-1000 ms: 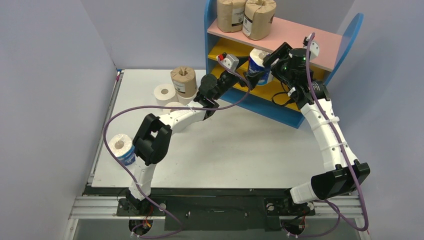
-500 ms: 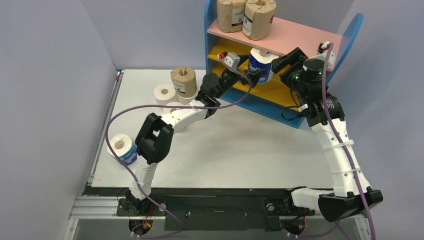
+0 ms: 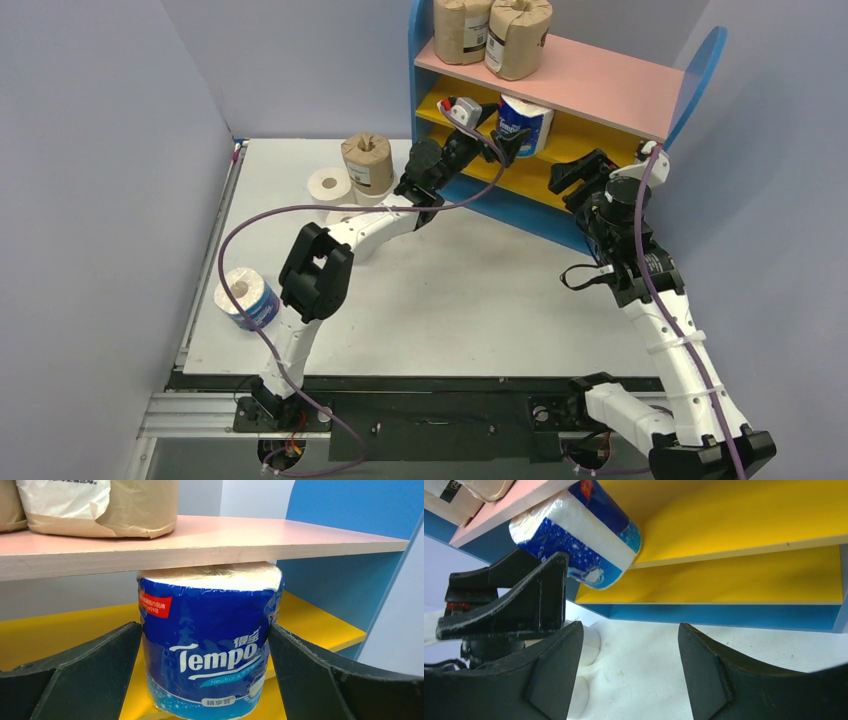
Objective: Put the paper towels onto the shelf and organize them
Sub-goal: Place the paper towel on the shelf.
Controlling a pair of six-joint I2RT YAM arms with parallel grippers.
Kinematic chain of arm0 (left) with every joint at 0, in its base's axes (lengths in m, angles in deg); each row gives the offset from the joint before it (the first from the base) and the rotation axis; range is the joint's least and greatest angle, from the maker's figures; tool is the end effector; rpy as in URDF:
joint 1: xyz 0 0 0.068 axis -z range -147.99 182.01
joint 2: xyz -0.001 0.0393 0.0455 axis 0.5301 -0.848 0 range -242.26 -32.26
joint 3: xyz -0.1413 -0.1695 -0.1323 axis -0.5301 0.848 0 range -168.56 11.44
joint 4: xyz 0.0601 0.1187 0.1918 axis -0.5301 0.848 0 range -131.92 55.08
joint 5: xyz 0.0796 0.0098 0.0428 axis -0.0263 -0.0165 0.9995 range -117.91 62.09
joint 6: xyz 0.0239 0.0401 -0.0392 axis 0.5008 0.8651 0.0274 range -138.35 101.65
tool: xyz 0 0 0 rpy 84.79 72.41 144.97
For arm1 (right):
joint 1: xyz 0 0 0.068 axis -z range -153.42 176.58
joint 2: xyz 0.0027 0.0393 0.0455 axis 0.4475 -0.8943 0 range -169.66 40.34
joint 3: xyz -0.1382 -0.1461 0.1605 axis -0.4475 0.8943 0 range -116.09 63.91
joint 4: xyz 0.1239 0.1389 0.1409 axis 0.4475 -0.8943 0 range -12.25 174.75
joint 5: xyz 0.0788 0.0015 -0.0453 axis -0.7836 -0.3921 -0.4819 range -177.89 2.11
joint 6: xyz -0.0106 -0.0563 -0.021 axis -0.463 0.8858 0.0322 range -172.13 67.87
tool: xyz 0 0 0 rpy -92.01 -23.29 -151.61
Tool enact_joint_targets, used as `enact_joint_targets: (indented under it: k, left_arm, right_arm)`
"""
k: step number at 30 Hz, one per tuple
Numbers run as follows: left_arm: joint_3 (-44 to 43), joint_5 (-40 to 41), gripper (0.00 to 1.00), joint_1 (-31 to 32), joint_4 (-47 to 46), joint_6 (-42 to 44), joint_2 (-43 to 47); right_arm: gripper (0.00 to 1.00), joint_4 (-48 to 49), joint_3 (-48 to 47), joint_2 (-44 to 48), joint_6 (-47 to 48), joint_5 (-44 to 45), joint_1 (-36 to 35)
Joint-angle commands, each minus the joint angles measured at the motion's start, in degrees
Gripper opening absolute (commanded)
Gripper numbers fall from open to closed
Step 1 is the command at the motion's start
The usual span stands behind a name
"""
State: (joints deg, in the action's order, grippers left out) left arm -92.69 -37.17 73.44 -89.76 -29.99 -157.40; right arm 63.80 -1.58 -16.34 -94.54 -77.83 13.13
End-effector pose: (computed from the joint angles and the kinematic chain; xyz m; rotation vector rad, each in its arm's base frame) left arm 0.3632 -0.3304 0.3489 0.4400 1.0677 -0.9146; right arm 0.1995 0.0395 0.3878 0.5765 1.7182 0.5433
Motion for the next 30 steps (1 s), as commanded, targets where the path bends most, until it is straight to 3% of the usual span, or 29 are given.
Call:
enact_joint_targets:
  k: [1, 14, 23, 27, 30]
  left_arm:
    - [-4.4, 1.9, 0.97, -1.1, 1.4, -0.8, -2.1]
    - [-8.3, 2.4, 0.97, -1.5, 3.2, -0.9, -4.2]
    - [-3.6, 1.7, 0.97, -1.6, 0.9, -0.9, 0.3]
    - [0.3, 1.6, 0.96, -1.7, -0.6, -0.7, 3.9]
    - [4.6, 2.3, 0.96, -1.6, -1.5, -1.1, 6.9]
  right_arm:
    - [0.65, 6.2, 3.2, 3.8, 1.6, 1.2, 0.2]
    - [0.65, 9.3, 11.0, 8.0, 2.2, -1.9, -1.7]
    - [0.66, 13.1, 13.5, 9.6, 3.1, 0.6, -3.3]
    - [0.81, 16.7, 15.8, 10.5, 4.6, 3.2, -4.5]
    - [0.83, 12.5, 13.4, 9.6, 6.2, 6.0, -5.0]
